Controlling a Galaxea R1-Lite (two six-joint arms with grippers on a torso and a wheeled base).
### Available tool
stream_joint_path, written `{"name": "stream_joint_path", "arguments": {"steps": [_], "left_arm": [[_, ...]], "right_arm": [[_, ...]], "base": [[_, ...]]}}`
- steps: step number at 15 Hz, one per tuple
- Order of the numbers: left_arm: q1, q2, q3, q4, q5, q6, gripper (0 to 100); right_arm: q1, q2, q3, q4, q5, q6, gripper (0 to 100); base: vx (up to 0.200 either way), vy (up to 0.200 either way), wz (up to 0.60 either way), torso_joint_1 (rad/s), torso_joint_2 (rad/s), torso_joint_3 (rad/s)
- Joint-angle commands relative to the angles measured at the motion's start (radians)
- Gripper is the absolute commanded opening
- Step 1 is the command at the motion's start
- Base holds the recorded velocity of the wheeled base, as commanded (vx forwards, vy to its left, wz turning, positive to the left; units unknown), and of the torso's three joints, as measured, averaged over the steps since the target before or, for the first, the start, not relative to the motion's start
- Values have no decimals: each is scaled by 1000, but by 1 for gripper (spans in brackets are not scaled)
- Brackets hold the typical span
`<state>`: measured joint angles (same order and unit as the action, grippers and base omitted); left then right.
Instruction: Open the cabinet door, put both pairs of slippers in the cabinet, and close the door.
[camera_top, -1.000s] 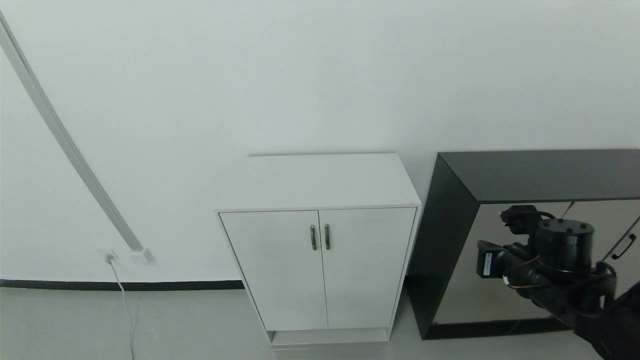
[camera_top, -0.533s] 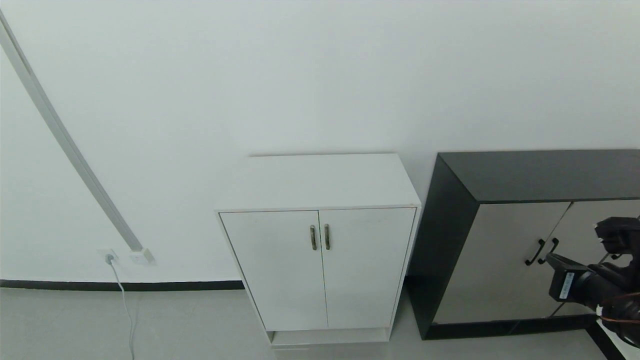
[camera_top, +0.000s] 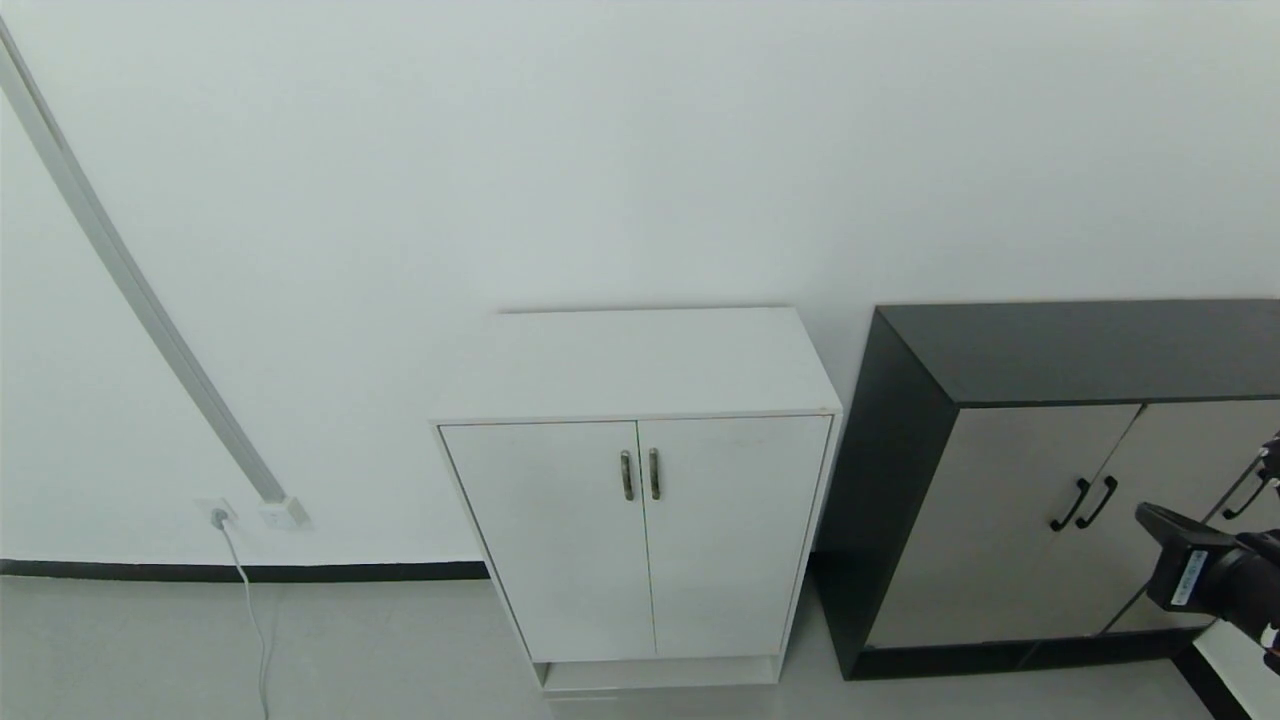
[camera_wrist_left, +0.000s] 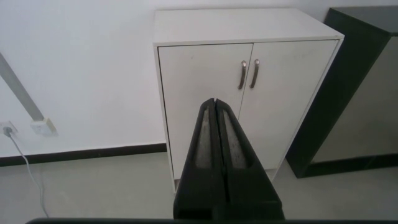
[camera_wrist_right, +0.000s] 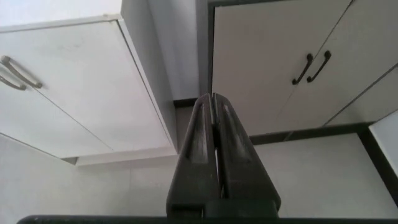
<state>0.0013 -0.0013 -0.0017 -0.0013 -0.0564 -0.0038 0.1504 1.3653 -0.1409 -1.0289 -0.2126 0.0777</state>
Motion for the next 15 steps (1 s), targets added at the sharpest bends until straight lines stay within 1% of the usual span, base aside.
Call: {"name": "stream_joint_path", "arguments": {"steps": [1, 2, 4, 5, 6, 7, 8, 10, 12, 13, 15], "left_arm": [[0, 1, 0, 0, 0, -1, 0], [0, 1, 0, 0, 0, -1, 0], [0, 1, 0, 0, 0, -1, 0], [0, 1, 2, 0, 0, -1, 0], [0, 1, 0, 0, 0, -1, 0], [0, 1, 0, 0, 0, -1, 0], [0, 1, 0, 0, 0, -1, 0], [0, 1, 0, 0, 0, -1, 0], [0, 1, 0, 0, 0, -1, 0], [0, 1, 0, 0, 0, -1, 0], [0, 1, 0, 0, 0, -1, 0]], "right_arm": [[-20, -95, -6, 73, -1, -18, 0], [-22, -158, -11, 136, -1, -18, 0], [-22, -315, -26, 313, -1, -19, 0], [-20, -420, -46, 452, 1, -19, 0], [-20, -485, -62, 537, 1, -19, 0], [-17, -592, -79, 676, 4, -19, 0], [-15, -707, -83, 810, 32, -19, 0], [-15, -899, -72, 995, 102, -19, 0], [-15, -1043, -59, 1135, 134, -18, 0], [-15, -1097, -42, 1169, 137, -18, 0], [-14, -1135, -8, 1169, 140, -18, 0]], "base": [[0, 0, 0, 0, 0, 0], [0, 0, 0, 0, 0, 0], [0, 0, 0, 0, 0, 0], [0, 0, 0, 0, 0, 0], [0, 0, 0, 0, 0, 0], [0, 0, 0, 0, 0, 0], [0, 0, 0, 0, 0, 0], [0, 0, 0, 0, 0, 0], [0, 0, 0, 0, 0, 0], [0, 0, 0, 0, 0, 0], [0, 0, 0, 0, 0, 0]]}}
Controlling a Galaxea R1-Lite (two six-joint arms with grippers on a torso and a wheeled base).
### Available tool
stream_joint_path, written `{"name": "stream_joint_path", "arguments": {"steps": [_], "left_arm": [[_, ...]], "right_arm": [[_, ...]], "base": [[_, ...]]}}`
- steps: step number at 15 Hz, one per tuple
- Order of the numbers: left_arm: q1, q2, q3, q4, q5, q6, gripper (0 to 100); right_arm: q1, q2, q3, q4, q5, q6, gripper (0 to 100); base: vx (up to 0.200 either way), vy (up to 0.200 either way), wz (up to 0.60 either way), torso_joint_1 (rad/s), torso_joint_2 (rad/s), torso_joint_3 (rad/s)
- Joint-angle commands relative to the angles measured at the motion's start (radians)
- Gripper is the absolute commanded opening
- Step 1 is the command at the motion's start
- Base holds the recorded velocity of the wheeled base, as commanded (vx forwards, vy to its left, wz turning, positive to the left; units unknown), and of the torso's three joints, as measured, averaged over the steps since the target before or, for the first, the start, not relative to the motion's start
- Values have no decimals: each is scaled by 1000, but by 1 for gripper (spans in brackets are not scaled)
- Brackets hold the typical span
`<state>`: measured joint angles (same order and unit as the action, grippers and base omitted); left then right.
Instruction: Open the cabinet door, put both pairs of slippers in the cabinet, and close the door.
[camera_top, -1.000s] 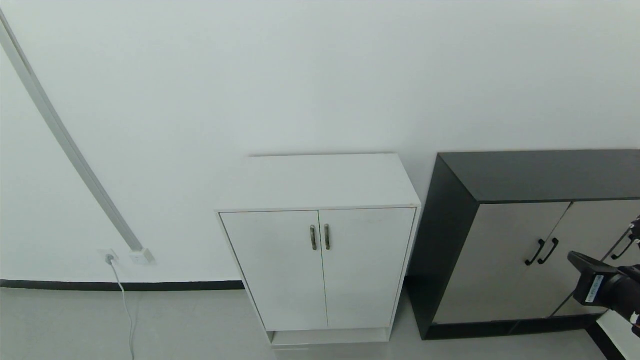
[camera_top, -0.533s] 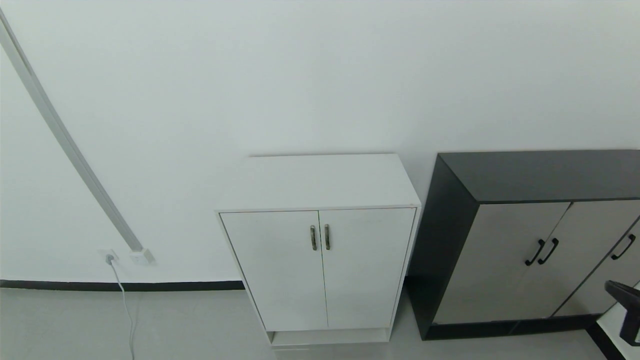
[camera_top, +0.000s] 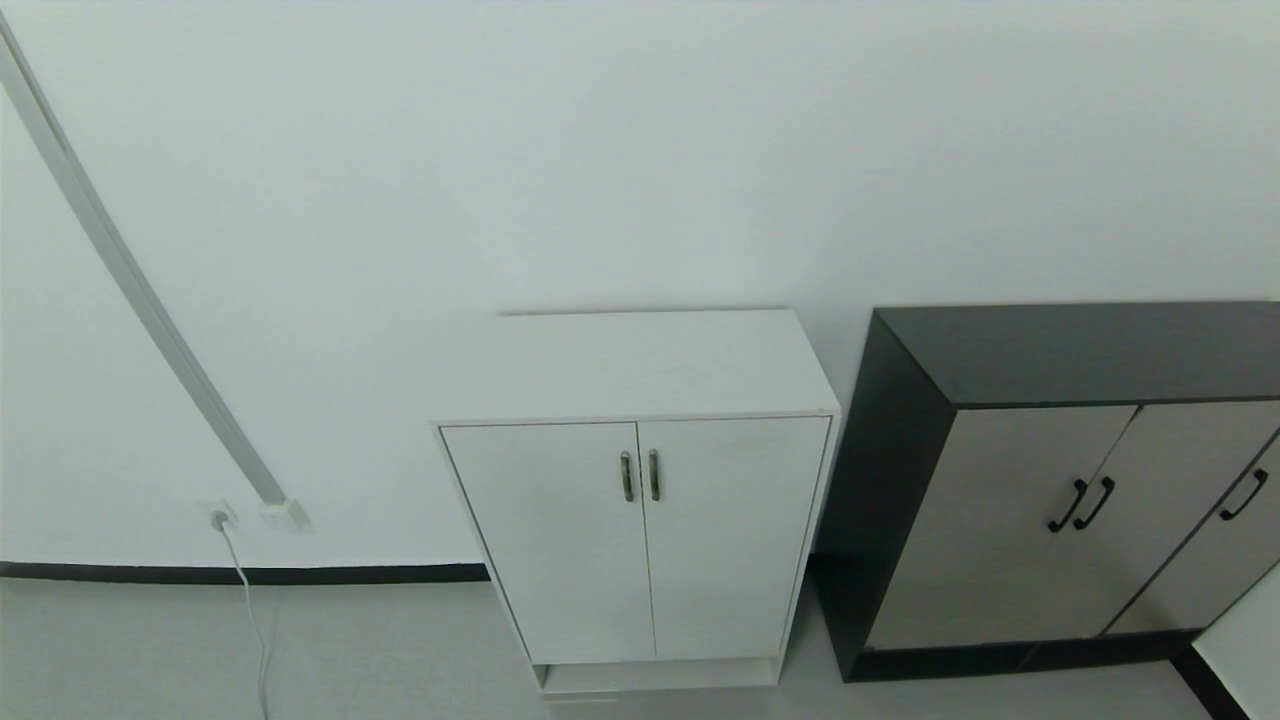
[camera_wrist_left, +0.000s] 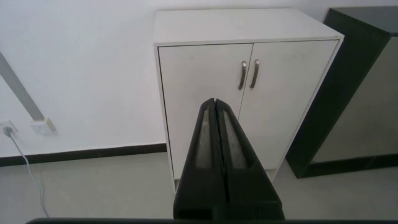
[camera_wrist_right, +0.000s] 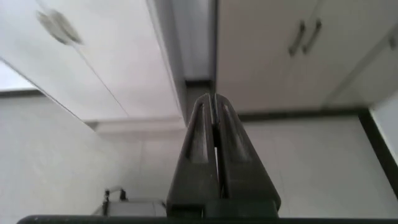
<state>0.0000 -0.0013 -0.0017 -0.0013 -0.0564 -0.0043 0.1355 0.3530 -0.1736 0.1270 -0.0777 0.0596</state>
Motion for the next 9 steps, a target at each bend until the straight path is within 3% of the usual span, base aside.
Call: {"name": "stream_joint_path", "arguments": {"steps": [1, 7, 9], "left_arm": [[2, 1, 0, 0, 0, 0, 0], [2, 1, 0, 0, 0, 0, 0], [2, 1, 0, 0, 0, 0, 0]], "right_arm": [[1, -127, 42, 11, 10, 0, 0], [7, -163, 102, -27, 49, 0, 0], [35, -238, 100, -26, 65, -55, 0]], "base": [[0, 0, 0, 0, 0, 0], [0, 0, 0, 0, 0, 0], [0, 0, 0, 0, 0, 0]]}}
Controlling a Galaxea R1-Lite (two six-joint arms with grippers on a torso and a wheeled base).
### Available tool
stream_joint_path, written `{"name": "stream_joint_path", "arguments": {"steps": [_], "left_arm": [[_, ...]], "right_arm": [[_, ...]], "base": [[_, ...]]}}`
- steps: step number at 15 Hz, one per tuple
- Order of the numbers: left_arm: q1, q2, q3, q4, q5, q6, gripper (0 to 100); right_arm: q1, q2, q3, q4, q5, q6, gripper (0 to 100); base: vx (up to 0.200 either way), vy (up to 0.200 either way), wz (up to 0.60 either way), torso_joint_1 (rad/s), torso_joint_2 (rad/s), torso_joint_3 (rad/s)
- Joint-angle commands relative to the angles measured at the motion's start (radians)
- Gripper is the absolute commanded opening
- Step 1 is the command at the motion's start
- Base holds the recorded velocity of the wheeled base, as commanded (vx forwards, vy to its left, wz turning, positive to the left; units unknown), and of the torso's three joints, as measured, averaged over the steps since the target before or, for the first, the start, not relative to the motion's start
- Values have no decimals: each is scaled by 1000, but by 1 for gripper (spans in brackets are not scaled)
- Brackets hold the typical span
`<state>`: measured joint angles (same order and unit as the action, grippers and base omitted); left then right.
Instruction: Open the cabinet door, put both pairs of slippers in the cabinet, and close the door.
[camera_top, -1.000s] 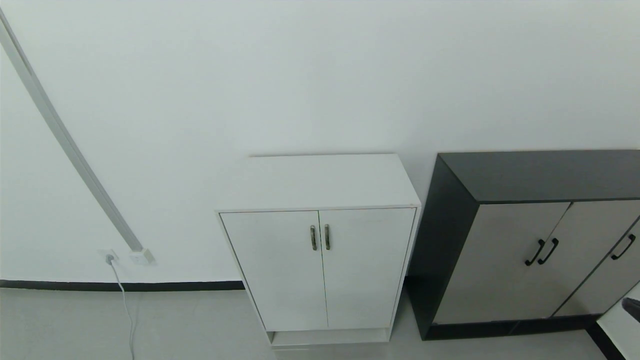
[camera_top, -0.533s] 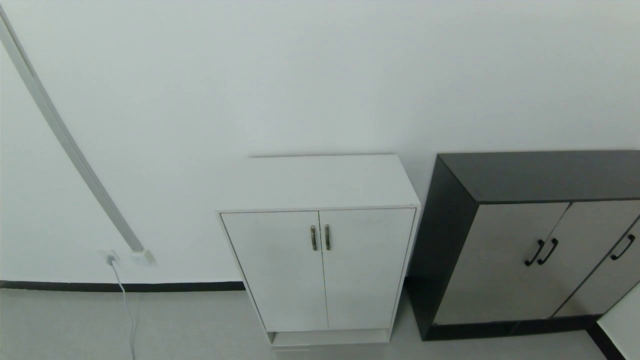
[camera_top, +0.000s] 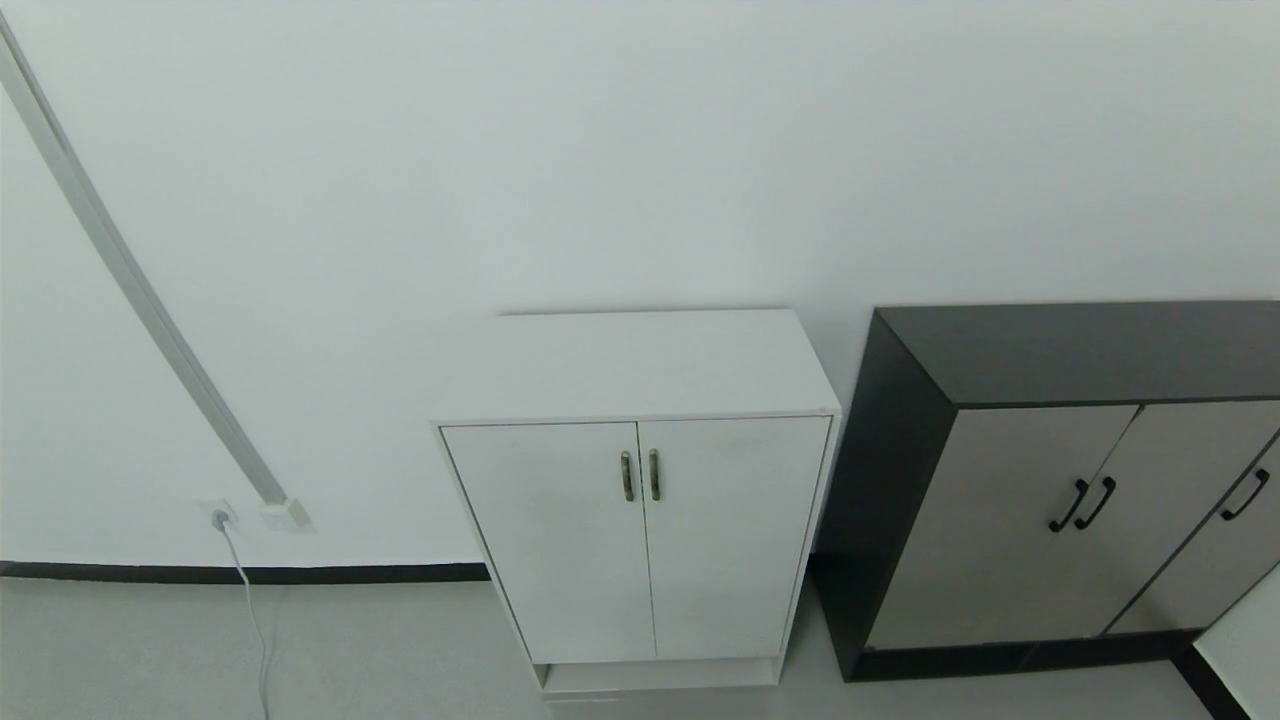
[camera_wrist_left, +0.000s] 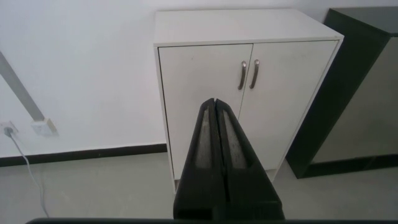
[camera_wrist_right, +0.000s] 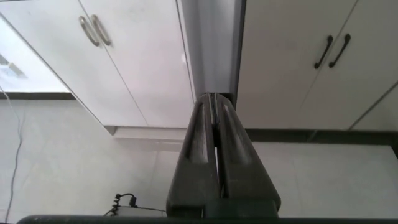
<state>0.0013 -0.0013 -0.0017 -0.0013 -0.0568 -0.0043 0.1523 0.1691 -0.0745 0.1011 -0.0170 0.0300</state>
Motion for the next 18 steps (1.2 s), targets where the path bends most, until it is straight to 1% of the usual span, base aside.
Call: {"name": "stream_joint_path", "arguments": {"steps": [1, 2, 3, 4, 5, 6, 8, 9, 11, 15, 17, 18], "left_arm": [[0, 1, 0, 0, 0, 0, 0], [0, 1, 0, 0, 0, 0, 0], [0, 1, 0, 0, 0, 0, 0], [0, 1, 0, 0, 0, 0, 0], [0, 1, 0, 0, 0, 0, 0], [0, 1, 0, 0, 0, 0, 0], [0, 1, 0, 0, 0, 0, 0], [0, 1, 0, 0, 0, 0, 0], [0, 1, 0, 0, 0, 0, 0], [0, 1, 0, 0, 0, 0, 0], [0, 1, 0, 0, 0, 0, 0], [0, 1, 0, 0, 0, 0, 0]], "right_arm": [[18, -68, 1, 0, -3, -51, 0], [7, -63, 1, 0, -20, -55, 0], [-43, -68, -1, 0, -54, -58, 0], [-71, -68, -1, 0, -61, -58, 0], [-143, -99, 1, -1, -60, -56, 0], [-166, -145, 1, -1, -47, -56, 0], [-158, -169, 4, -3, -37, -45, 0], [-157, -169, 4, -3, 12, -19, 0], [-157, -169, 2, -3, 75, 14, 0], [-155, -169, 2, -3, 81, 34, 0], [-157, -169, 1, -3, 111, 105, 0], [-157, -169, 1, -3, 100, 113, 0]], "base": [[0, 0, 0, 0, 0, 0], [0, 0, 0, 0, 0, 0], [0, 0, 0, 0, 0, 0], [0, 0, 0, 0, 0, 0], [0, 0, 0, 0, 0, 0], [0, 0, 0, 0, 0, 0], [0, 0, 0, 0, 0, 0], [0, 0, 0, 0, 0, 0], [0, 0, 0, 0, 0, 0], [0, 0, 0, 0, 0, 0], [0, 0, 0, 0, 0, 0], [0, 0, 0, 0, 0, 0]]}}
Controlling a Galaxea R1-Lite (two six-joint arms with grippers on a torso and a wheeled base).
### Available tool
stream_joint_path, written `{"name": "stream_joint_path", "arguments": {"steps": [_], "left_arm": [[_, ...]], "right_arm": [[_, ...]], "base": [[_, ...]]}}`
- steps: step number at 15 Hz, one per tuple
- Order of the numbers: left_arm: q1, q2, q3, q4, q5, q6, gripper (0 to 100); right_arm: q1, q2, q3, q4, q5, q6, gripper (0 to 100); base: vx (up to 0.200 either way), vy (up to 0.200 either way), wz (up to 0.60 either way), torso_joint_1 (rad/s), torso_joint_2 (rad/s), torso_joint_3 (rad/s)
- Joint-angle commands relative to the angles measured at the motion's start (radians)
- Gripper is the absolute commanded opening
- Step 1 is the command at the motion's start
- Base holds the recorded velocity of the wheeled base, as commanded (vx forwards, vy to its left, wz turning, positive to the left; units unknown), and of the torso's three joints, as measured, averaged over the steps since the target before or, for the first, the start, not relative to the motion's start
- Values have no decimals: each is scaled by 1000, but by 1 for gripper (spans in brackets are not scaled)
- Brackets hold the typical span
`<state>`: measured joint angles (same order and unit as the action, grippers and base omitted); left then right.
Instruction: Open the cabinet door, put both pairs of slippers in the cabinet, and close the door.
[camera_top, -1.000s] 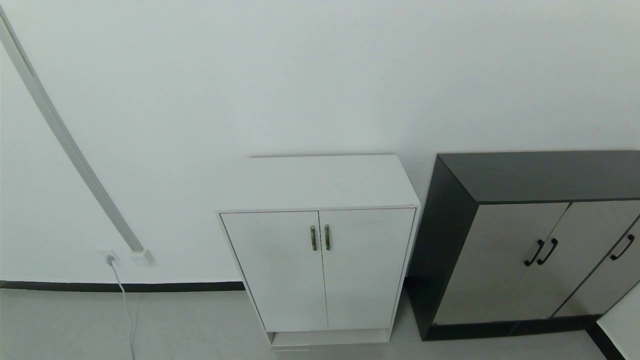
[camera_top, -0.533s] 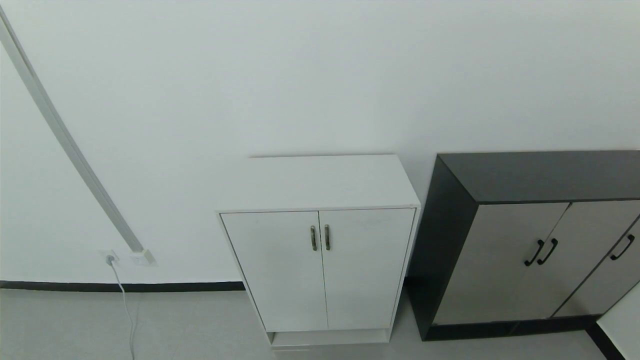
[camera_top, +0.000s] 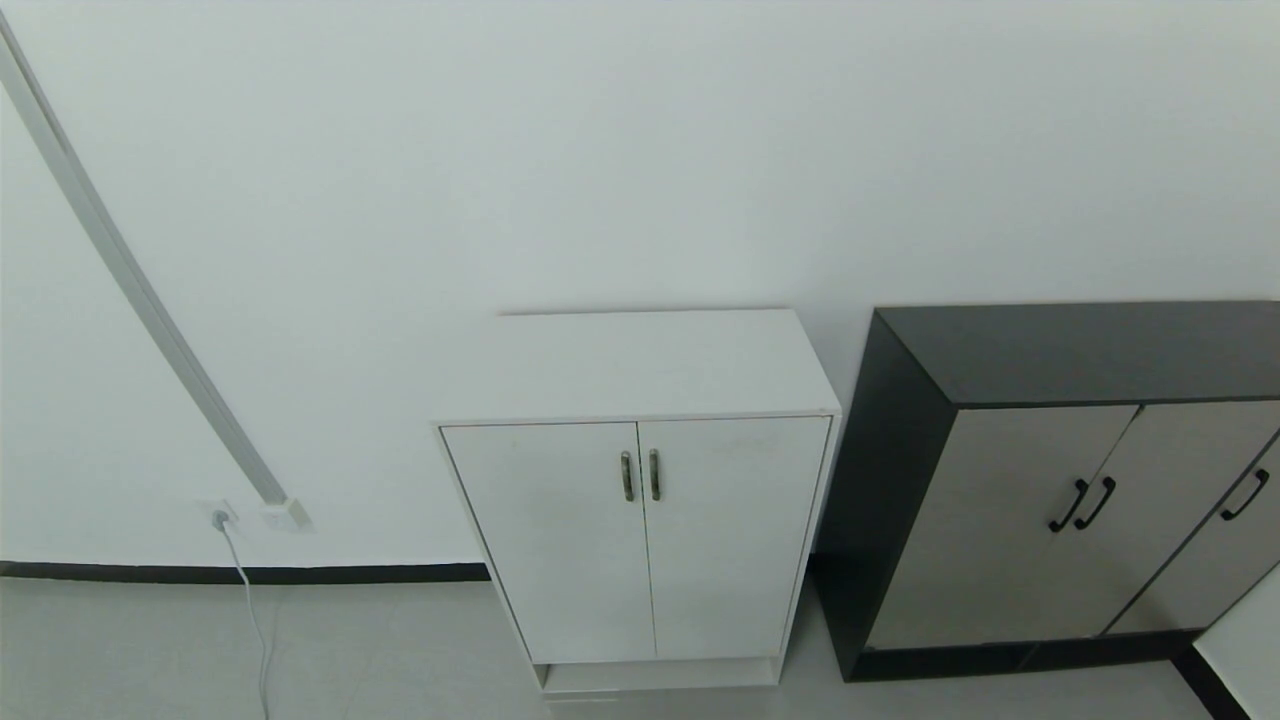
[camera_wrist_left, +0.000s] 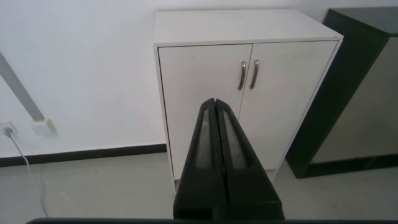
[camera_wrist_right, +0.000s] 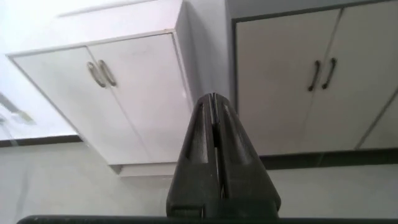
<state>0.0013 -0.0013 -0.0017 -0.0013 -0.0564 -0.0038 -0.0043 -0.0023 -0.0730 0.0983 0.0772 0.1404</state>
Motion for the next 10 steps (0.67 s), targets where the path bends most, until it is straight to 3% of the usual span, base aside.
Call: {"name": "stream_joint_path", "arguments": {"steps": [1, 2, 4, 6, 7, 10], "left_arm": [[0, 1, 0, 0, 0, -1, 0], [0, 1, 0, 0, 0, -1, 0], [0, 1, 0, 0, 0, -1, 0], [0, 1, 0, 0, 0, -1, 0], [0, 1, 0, 0, 0, -1, 0], [0, 1, 0, 0, -2, -1, 0]], "right_arm": [[0, 2, -1, 0, -51, -13, 0], [0, 2, -1, 0, -120, -64, 0], [0, 2, 1, 0, -125, -151, 0], [0, 2, 5, -2, -47, -168, 0], [0, 2, 64, -75, -51, -171, 0], [1, 2, 71, -97, -94, -157, 0]], "base": [[0, 0, 0, 0, 0, 0], [0, 0, 0, 0, 0, 0], [0, 0, 0, 0, 0, 0], [0, 0, 0, 0, 0, 0], [0, 0, 0, 0, 0, 0], [0, 0, 0, 0, 0, 0]]}}
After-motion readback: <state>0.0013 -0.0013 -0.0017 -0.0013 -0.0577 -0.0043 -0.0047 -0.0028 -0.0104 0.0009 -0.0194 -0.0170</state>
